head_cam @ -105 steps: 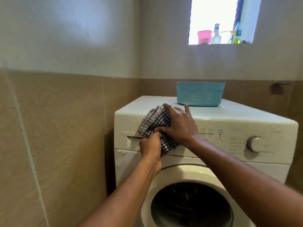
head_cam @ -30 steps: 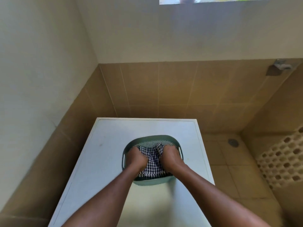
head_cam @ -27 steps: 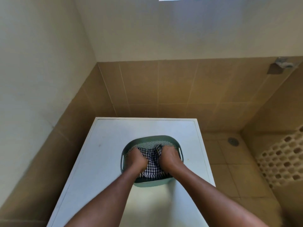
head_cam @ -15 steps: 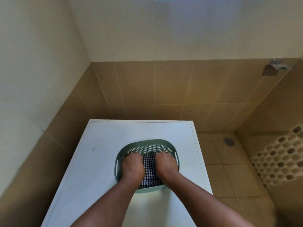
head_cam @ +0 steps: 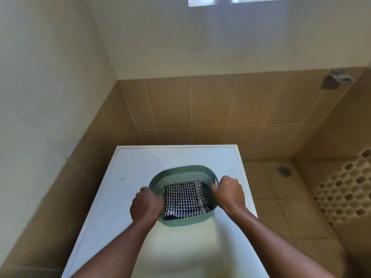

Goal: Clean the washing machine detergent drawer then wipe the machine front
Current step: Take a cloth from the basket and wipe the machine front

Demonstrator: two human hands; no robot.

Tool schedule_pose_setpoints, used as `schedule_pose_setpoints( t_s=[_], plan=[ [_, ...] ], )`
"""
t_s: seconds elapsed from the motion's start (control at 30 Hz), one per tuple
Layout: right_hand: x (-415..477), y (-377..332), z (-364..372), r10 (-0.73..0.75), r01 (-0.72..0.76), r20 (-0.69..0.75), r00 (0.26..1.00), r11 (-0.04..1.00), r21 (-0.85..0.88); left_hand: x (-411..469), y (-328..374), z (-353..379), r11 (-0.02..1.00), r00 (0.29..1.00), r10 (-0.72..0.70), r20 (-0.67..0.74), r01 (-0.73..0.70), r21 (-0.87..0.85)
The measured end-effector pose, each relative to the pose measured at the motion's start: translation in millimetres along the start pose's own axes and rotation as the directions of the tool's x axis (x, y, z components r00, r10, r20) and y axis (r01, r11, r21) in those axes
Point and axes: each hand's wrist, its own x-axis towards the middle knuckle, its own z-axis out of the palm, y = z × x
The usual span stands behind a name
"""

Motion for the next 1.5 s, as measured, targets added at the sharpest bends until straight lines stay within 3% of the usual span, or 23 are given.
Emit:
schedule_pose_setpoints(
  t_s=[0.37, 0.53, 0.77, 0.93, 1.1, 1.23, 1.37, 1.5],
  plan=[
    [-90, 39, -52, 0.137, -0.128, -0.15, 0.979, 0.989, 0.069, -68, 12, -27, 0.968, 0.968, 0.246, 0.058, -0.248, 0.032],
    [-153, 82, -116, 0.265, -0.251, -0.279, 0.923, 0.964, 0.085, -131, 49, -41, 0.889, 0.885, 0.458, 0.087, -0.455, -0.055],
    [-251, 152, -214, 0.458, -0.418, -0.426, 0.78, 0.888, 0.191, -238, 122, -59, 0.705, 0.701, 0.707, 0.095, -0.69, -0.163],
    [-315, 208, -301, 0.597, -0.527, -0.53, 0.602, 0.796, 0.299, -336, 191, -79, 0.537, 0.525, 0.843, 0.12, -0.805, -0.253],
    [-374, 254, -413, 0.623, -0.545, -0.639, 0.451, 0.759, 0.356, -435, 273, -113, 0.365, 0.354, 0.93, 0.103, -0.841, -0.4],
    [-414, 279, -515, 0.612, -0.484, -0.701, 0.367, 0.769, 0.417, -515, 351, -150, 0.22, 0.216, 0.973, 0.08, -0.768, -0.601],
    [-443, 302, -609, 0.548, -0.373, -0.771, 0.325, 0.823, 0.428, -586, 422, -185, 0.093, 0.006, 0.994, 0.112, -0.605, -0.791],
    [-454, 328, -706, 0.472, -0.283, -0.841, 0.265, 0.872, 0.4, -652, 494, -221, -0.01, -0.04, 0.999, 0.012, -0.522, -0.853]
  ],
)
